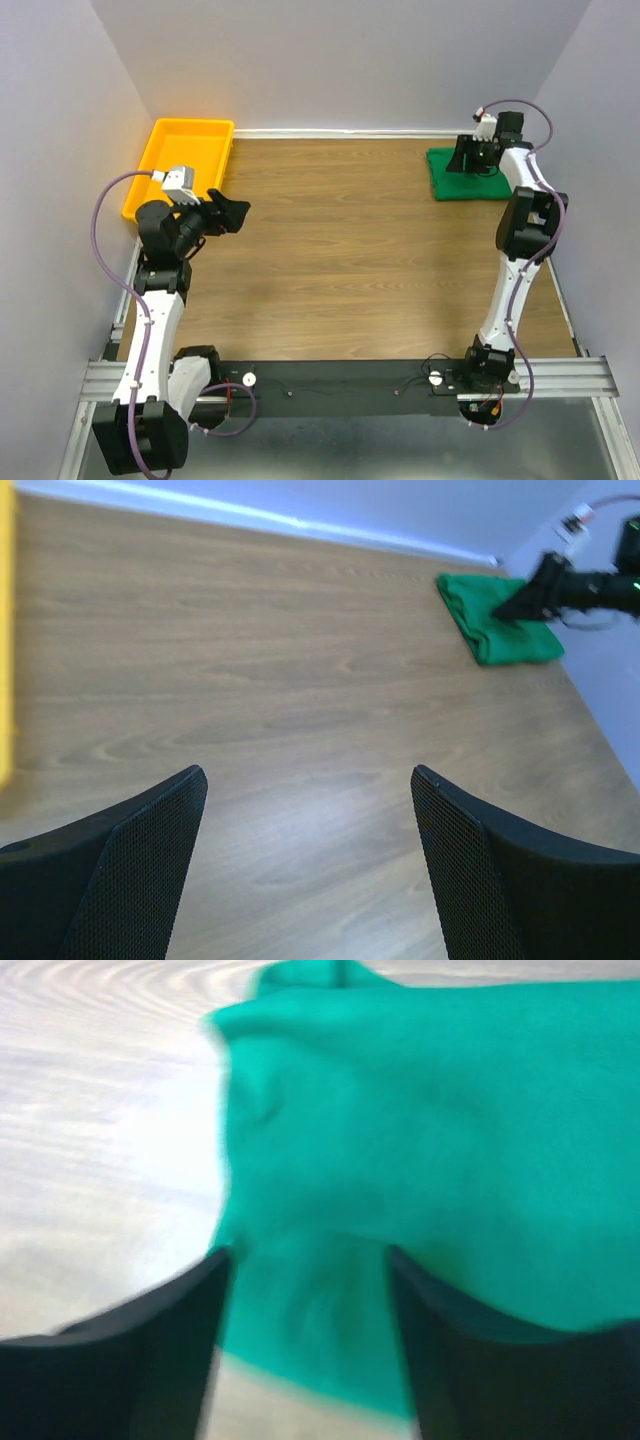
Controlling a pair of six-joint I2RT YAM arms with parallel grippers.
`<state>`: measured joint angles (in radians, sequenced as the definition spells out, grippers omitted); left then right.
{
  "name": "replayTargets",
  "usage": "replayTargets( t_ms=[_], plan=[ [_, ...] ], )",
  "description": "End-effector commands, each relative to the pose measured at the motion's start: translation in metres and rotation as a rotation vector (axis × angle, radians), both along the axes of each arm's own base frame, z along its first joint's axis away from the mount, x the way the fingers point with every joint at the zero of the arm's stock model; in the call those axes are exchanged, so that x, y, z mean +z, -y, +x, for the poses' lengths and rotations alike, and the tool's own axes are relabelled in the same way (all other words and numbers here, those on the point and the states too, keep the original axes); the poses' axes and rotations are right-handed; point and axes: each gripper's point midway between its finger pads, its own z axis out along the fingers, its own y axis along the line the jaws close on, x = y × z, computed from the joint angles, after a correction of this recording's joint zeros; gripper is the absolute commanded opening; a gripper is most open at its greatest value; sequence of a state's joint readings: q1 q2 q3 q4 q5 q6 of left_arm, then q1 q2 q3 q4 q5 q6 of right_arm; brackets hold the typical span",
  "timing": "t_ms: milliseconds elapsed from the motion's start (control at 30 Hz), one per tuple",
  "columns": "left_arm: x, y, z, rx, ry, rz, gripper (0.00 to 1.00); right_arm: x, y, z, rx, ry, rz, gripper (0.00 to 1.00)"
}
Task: Fold and stack the t-shirts
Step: Neatly place the folded tshirt to the corner, then reset both grippers
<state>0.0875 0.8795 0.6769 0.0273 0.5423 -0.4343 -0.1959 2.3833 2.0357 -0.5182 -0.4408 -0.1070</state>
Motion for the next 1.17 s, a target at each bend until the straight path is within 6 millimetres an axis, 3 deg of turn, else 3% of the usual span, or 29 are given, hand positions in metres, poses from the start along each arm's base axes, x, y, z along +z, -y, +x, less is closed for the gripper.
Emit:
replayTargets(
  t_ms=[0,33,100,133,167,200,233,267,300,333,367,400,500,700,900,1133],
  plan=[
    [0.027,-0.046,0.012,0.253,0.055,0.123,0.95,0.106,-0.005,-0.023,0.105,0.202,-0.097,0.78],
    [0.025,-0.055,0.014,0.303,0.036,0.136,0.97,0.119,0.001,-0.043,0.070,0.201,-0.145,0.79],
    [0.015,-0.072,0.018,0.382,-0.013,0.162,0.98,0.122,0.008,-0.066,0.024,0.192,-0.190,0.81],
    [0.010,-0.074,0.021,0.385,-0.030,0.154,0.98,0.148,0.020,-0.080,-0.060,0.233,-0.252,0.83],
    [-0.003,-0.084,0.024,0.402,-0.074,0.143,0.98,0.128,0.025,-0.099,-0.113,0.204,-0.268,0.83],
    [-0.008,-0.081,0.026,0.367,-0.089,0.105,0.98,0.131,0.041,-0.111,-0.229,0.201,-0.308,0.88],
    [-0.014,-0.082,0.027,0.357,-0.103,0.087,0.97,0.157,0.045,-0.130,-0.295,0.261,-0.329,0.93],
    [-0.018,-0.085,0.029,0.357,-0.113,0.075,0.97,0.160,0.050,-0.141,-0.348,0.282,-0.333,0.97],
    [-0.023,-0.089,0.029,0.369,-0.120,0.073,0.96,0.143,0.057,-0.156,-0.443,0.270,-0.330,1.00],
    [-0.018,-0.092,0.030,0.378,-0.093,0.087,0.96,0.152,0.073,-0.171,-0.559,0.291,-0.372,1.00],
    [-0.012,-0.093,0.031,0.384,-0.073,0.095,0.96,0.169,0.077,-0.183,-0.682,0.345,-0.316,1.00],
    [-0.008,-0.096,0.031,0.388,-0.053,0.117,0.96,0.158,0.090,-0.202,-0.782,0.316,-0.355,1.00],
    [-0.003,-0.097,0.031,0.381,-0.040,0.148,0.96,0.154,0.096,-0.228,-0.842,0.296,-0.395,1.00],
    [-0.005,-0.093,0.023,0.348,-0.022,0.187,0.96,0.138,0.094,-0.243,-0.832,0.240,-0.384,1.00],
    [-0.006,-0.090,0.011,0.348,-0.013,0.192,0.96,0.132,0.083,-0.232,-0.747,0.223,-0.351,1.00],
    [-0.006,-0.089,0.012,0.344,-0.018,0.181,0.96,0.123,0.081,-0.229,-0.744,0.213,-0.335,1.00]
  ],
)
